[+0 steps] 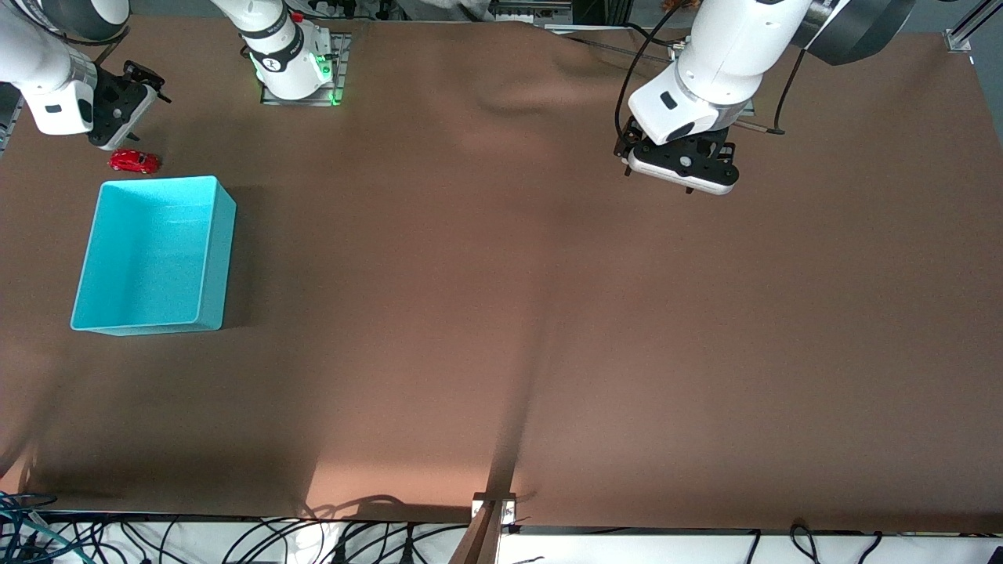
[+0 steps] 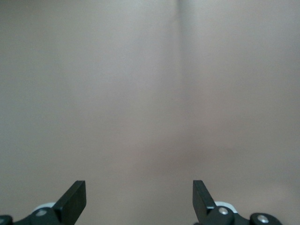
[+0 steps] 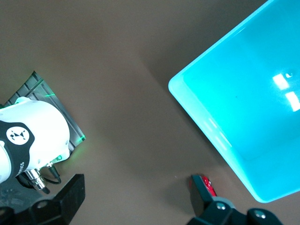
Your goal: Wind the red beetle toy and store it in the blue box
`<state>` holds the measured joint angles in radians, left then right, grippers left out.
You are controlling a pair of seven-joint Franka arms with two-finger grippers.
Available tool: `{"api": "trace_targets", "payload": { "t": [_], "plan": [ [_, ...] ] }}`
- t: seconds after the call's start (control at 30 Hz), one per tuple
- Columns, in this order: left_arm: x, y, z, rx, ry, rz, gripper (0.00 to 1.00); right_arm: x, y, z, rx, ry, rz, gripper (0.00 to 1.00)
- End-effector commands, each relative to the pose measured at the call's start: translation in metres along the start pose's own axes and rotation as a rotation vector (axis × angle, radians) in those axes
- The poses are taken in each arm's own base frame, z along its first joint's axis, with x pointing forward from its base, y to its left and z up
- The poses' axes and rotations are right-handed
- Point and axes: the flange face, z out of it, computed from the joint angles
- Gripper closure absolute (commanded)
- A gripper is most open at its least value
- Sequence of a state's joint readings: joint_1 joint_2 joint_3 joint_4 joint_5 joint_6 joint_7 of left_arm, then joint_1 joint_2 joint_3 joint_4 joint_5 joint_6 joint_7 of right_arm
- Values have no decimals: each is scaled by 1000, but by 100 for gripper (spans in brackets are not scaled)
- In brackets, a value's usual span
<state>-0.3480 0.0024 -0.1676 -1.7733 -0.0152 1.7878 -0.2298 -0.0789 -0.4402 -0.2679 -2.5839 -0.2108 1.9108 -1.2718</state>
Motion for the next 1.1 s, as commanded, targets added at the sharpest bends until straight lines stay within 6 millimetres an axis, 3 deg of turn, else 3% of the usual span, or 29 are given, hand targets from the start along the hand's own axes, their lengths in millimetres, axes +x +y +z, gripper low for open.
{"api": "trace_targets", "payload": {
  "t": [0.0, 0.23, 0.43, 0.57, 0.83, 1.07],
  "plan": [
    [-5, -5, -5, -4, 5, -17, 0, -13, -5, 22, -30, 3, -132, 0],
    [-1, -29, -3, -2, -14, -51, 0, -34, -5, 50, -42, 37, -187, 0],
    [0, -30, -4, -2, -12, -57, 0, -50, -6, 64, -44, 30, -178, 0],
    [2, -40, -5, -4, -11, -71, 0, -63, -8, 75, -42, 43, -178, 0],
    [8, -39, -1, -15, -16, -72, 0, -72, -7, 77, -46, 34, -189, 0],
    [20, -37, 16, -20, -38, -68, 0, -80, -7, 82, -41, 37, -193, 0]
  ]
}}
